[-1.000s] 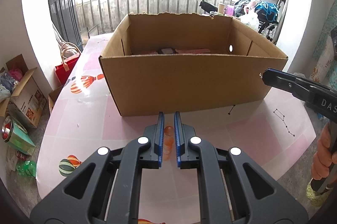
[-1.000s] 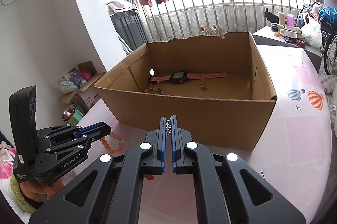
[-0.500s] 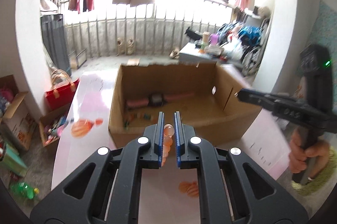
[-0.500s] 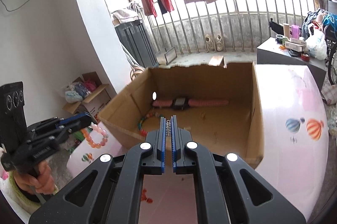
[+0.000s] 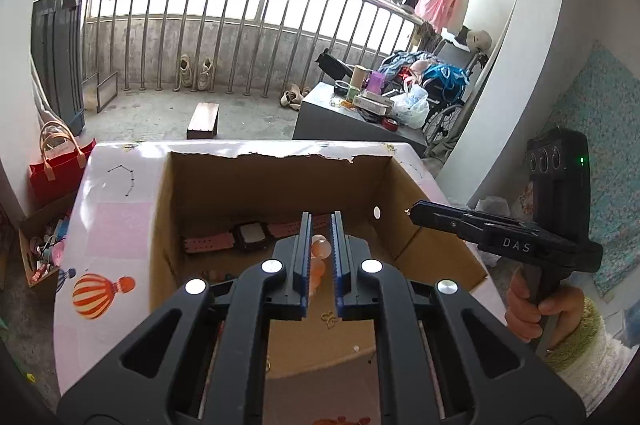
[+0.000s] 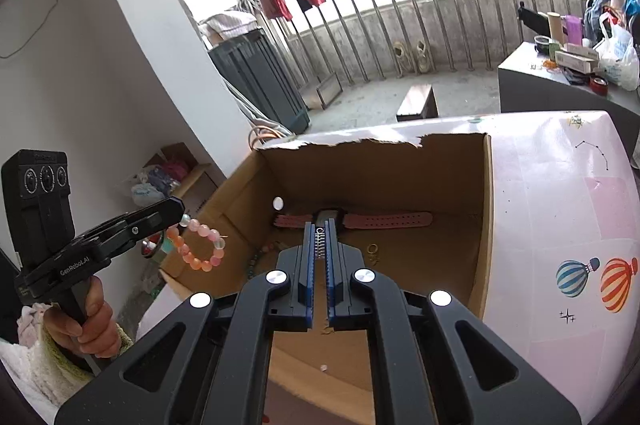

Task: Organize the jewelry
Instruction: 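Open both tools above the box to drop the bracelet and charm, then withdraw both open tools from the box back over the table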

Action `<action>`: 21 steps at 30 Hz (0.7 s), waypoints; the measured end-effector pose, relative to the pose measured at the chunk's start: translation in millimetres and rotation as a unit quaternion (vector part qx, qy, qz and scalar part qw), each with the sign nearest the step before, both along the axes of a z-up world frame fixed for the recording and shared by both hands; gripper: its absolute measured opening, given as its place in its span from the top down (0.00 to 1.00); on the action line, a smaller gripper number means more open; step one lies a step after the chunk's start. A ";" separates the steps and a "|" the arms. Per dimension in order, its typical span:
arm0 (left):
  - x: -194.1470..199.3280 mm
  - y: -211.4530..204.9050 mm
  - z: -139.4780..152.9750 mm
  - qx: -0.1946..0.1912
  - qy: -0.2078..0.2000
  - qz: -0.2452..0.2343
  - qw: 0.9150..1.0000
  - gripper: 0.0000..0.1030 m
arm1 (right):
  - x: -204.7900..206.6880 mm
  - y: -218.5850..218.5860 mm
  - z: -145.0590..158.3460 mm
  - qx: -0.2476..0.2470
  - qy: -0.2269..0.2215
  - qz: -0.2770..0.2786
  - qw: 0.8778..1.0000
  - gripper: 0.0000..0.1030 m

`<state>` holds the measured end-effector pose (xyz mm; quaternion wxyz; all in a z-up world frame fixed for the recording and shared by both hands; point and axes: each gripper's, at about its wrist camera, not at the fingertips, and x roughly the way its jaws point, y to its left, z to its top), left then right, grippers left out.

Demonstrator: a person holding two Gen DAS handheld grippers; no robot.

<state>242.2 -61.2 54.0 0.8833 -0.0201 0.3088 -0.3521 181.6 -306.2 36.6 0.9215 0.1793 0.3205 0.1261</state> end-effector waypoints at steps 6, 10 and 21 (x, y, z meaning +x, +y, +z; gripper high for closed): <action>31.3 -37.6 -35.0 0.037 0.030 0.001 0.999 0.92 | 18.8 1.1 -14.0 -0.030 0.032 -0.008 0.999 0.95; 42.3 -47.6 -45.7 0.051 0.045 0.012 0.998 0.80 | 28.0 -4.9 -21.6 -0.033 0.055 -0.023 0.998 0.94; 35.7 -46.7 -38.7 0.052 0.035 0.034 0.997 0.51 | 14.3 -13.4 -13.8 -0.035 0.035 -0.047 0.998 0.79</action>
